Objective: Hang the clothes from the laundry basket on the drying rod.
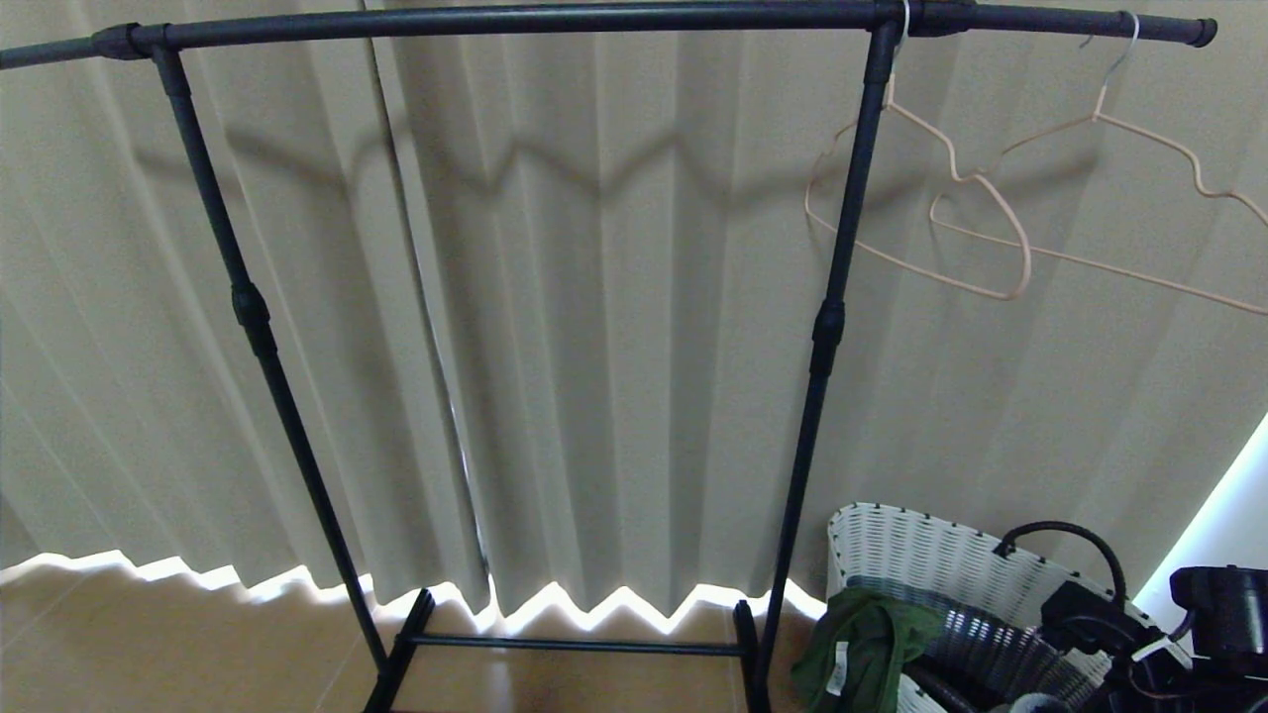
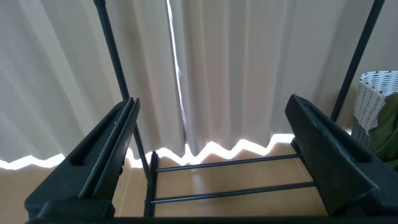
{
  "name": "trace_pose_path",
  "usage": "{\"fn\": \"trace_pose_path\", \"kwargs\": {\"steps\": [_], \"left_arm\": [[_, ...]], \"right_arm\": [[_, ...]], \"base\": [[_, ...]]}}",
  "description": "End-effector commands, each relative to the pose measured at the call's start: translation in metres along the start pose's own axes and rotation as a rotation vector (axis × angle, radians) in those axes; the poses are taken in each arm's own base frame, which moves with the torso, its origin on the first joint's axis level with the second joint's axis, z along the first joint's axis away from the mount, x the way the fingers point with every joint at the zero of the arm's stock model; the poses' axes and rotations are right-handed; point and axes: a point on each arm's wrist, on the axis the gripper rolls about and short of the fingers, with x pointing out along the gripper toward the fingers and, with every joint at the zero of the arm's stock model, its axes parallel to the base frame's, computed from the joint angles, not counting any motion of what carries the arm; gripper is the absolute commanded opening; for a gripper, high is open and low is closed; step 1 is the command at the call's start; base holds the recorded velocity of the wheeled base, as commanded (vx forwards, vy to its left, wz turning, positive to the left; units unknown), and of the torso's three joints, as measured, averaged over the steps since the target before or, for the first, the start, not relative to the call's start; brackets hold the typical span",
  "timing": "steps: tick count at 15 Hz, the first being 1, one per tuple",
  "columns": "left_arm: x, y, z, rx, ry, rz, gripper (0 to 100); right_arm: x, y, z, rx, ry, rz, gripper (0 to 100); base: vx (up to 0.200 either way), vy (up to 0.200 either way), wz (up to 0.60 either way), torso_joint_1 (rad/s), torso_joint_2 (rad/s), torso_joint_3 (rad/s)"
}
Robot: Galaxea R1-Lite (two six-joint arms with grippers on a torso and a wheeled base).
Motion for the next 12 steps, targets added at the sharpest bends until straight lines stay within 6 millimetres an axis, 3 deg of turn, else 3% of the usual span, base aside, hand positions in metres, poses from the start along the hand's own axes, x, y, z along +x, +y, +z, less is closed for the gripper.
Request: {"fn": "trace_pose_path", "kwargs": {"steps": [1, 2, 3, 8, 12], "left_arm": [[0.000, 0.000, 0.000, 0.000, 0.000, 0.000, 100], [0.000, 0.000, 0.000, 0.000, 0.000, 0.000, 100], [0.000, 0.000, 0.000, 0.000, 0.000, 0.000, 100], [0.000, 0.000, 0.000, 0.000, 0.000, 0.000, 100], [0.000, 0.000, 0.000, 0.000, 0.000, 0.000, 100]], "right_arm": [[0.007, 0.003, -0.005, 0.007, 0.032, 0.030, 100], [0.006, 0.003, -0.005, 0.007, 0.032, 0.030, 100], [0.006, 0.003, -0.005, 0.007, 0.032, 0.030, 0], [-0.008, 0.004, -0.006, 0.018, 0.001, 0.011, 0], [-0.091, 0.002, 0.008, 0.054, -0.343, -0.184, 0]], "base": [[0.000, 0.000, 0.00, 0.000, 0.00, 0.000], [0.000, 0.000, 0.00, 0.000, 0.00, 0.000], [0.000, 0.000, 0.00, 0.000, 0.00, 0.000], [0.000, 0.000, 0.00, 0.000, 0.00, 0.000], [0.000, 0.000, 0.00, 0.000, 0.00, 0.000]]}}
